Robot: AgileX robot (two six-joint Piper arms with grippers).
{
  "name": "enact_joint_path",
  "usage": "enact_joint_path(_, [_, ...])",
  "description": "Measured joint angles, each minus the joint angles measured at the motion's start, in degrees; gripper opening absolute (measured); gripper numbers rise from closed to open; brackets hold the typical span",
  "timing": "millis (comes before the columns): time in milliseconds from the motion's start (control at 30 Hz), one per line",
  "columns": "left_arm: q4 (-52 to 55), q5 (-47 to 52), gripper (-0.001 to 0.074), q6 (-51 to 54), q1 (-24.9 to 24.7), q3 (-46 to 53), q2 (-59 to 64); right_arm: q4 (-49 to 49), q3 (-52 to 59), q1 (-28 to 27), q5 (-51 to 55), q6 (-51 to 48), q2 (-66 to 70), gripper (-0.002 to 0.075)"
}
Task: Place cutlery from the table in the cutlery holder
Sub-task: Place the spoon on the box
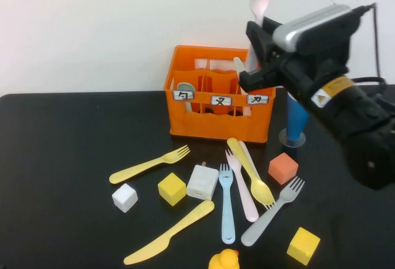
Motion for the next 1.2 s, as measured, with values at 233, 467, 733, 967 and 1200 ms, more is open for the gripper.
enact_joint_path(233, [0.00, 0.00, -0.0001, 0.00, 0.00, 0.00, 0.00, -1.06, -9.41, 0.00, -1.07, 0.22, 10.33, 0.0127])
enact_joint_path(467, [0.00, 0.00, -0.0001, 0.15, 0.00, 0.00, 0.00, -1.06, -17.30, 0.00, 0.04, 0.22, 20.23, 0.0127])
enact_joint_path(733, [0.00, 0.00, -0.0001, 0.15, 0.00, 0.00, 0.00, -0.27, -18.32, 0.00, 0.94, 0.22, 24.31, 0.0127])
enact_joint_path(967, [0.00, 0.00, -0.0001, 0.15, 0.00, 0.00, 0.00, -0.03, -18.36, 0.00, 0.94, 0.22, 24.31, 0.0127])
enact_joint_path(1200, [0.00, 0.00, -0.0001, 0.15, 0.00, 0.00, 0.00, 0.09, -18.36, 0.00, 0.94, 0.22, 24.31, 0.0127])
